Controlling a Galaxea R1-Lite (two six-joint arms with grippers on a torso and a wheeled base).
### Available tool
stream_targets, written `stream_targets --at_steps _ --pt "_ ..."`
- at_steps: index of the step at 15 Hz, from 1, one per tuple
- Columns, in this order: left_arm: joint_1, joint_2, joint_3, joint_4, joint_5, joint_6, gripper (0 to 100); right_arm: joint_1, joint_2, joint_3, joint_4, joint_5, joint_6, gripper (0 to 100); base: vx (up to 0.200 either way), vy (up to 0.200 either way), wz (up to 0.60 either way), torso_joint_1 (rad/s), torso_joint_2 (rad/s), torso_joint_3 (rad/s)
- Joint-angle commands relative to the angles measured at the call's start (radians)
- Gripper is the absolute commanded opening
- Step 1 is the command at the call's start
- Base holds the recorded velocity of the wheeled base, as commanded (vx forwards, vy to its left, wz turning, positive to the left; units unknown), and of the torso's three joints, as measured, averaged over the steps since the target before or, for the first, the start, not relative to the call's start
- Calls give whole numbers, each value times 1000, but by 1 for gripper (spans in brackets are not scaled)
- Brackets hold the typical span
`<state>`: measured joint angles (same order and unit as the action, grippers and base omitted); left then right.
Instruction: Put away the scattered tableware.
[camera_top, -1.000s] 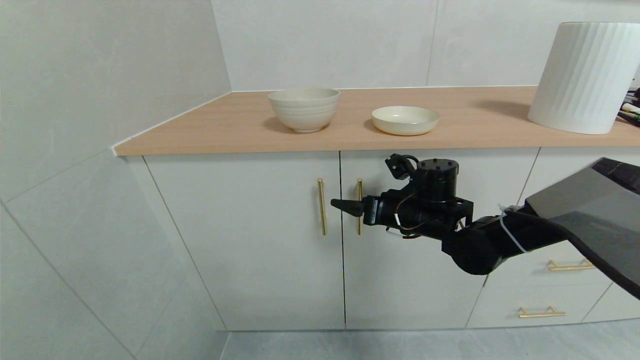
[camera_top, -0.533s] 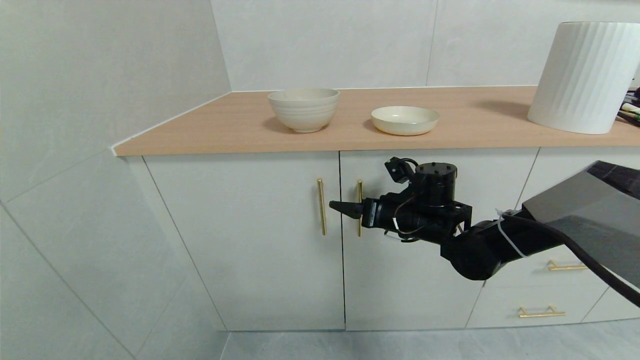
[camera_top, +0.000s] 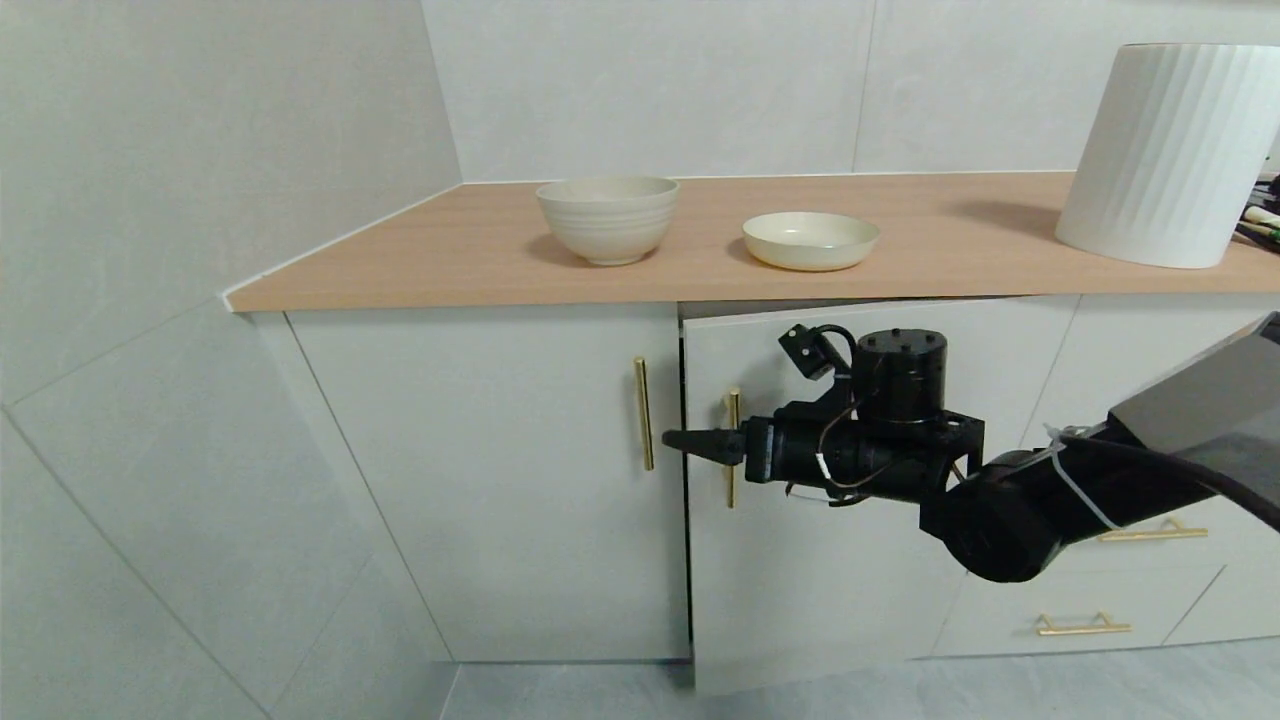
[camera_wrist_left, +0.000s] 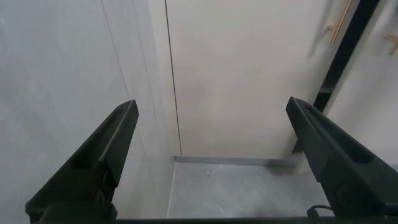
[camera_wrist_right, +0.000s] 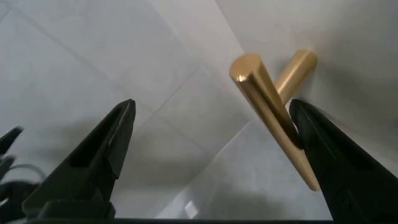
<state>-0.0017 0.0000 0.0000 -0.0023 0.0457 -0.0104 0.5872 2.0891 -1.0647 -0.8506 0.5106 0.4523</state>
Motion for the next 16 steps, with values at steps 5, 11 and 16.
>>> stream_targets --at_steps 5,11,16 --pt "0 0 0 -1 0 0 100 -1 -193 216 -5 131 -3 100 0 0 0 0 0 0" --pt "0 0 0 -1 0 0 100 0 -313 417 -42 174 -9 100 0 0 0 0 0 0" --pt "0 0 0 -1 0 1 100 -1 -376 557 -134 220 -7 100 0 0 0 0 0 0"
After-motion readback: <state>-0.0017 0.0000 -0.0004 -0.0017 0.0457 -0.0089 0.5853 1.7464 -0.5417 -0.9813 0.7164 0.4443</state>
